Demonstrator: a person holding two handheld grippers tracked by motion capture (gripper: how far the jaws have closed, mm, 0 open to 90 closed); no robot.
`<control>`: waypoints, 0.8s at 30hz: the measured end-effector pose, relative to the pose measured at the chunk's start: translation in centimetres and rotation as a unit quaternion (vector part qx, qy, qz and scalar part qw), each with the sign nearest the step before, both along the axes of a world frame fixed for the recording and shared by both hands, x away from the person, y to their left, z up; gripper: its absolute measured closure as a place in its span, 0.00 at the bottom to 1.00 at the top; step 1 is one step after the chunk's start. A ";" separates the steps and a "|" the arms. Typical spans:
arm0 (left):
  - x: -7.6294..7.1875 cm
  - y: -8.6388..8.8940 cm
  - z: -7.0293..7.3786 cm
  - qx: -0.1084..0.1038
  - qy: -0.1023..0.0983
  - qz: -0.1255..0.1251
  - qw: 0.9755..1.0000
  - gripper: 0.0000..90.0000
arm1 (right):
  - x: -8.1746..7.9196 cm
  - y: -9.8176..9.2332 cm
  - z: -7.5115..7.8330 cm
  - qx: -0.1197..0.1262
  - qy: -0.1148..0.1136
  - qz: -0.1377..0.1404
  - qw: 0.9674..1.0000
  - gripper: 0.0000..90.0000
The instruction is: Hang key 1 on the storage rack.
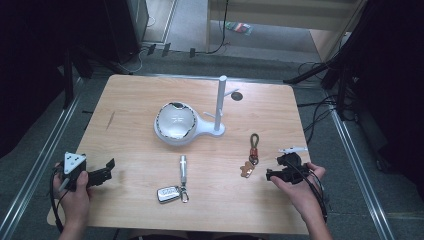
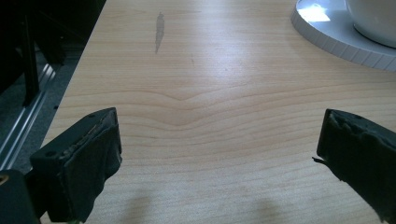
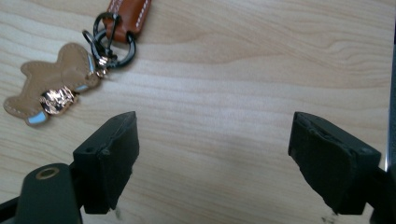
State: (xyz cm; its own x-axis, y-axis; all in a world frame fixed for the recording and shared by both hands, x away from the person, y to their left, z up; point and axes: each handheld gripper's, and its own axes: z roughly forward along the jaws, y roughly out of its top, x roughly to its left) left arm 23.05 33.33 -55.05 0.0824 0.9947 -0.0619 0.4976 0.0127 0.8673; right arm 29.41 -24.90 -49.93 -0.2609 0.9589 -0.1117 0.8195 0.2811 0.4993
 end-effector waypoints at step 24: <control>0.0 0.2 0.0 -0.008 0.001 -0.002 1.000 0.00 | 5.1 1.5 0.3 0.025 0.113 -0.037 0.993 0.28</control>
State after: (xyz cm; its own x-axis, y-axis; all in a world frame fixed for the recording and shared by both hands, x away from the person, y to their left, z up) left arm 23.09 33.49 -55.07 0.0862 0.9933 -0.0774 0.4995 0.0241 0.8660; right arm 34.55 -23.42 -49.60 -0.2021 0.9793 -0.0102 0.9299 0.1952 0.3117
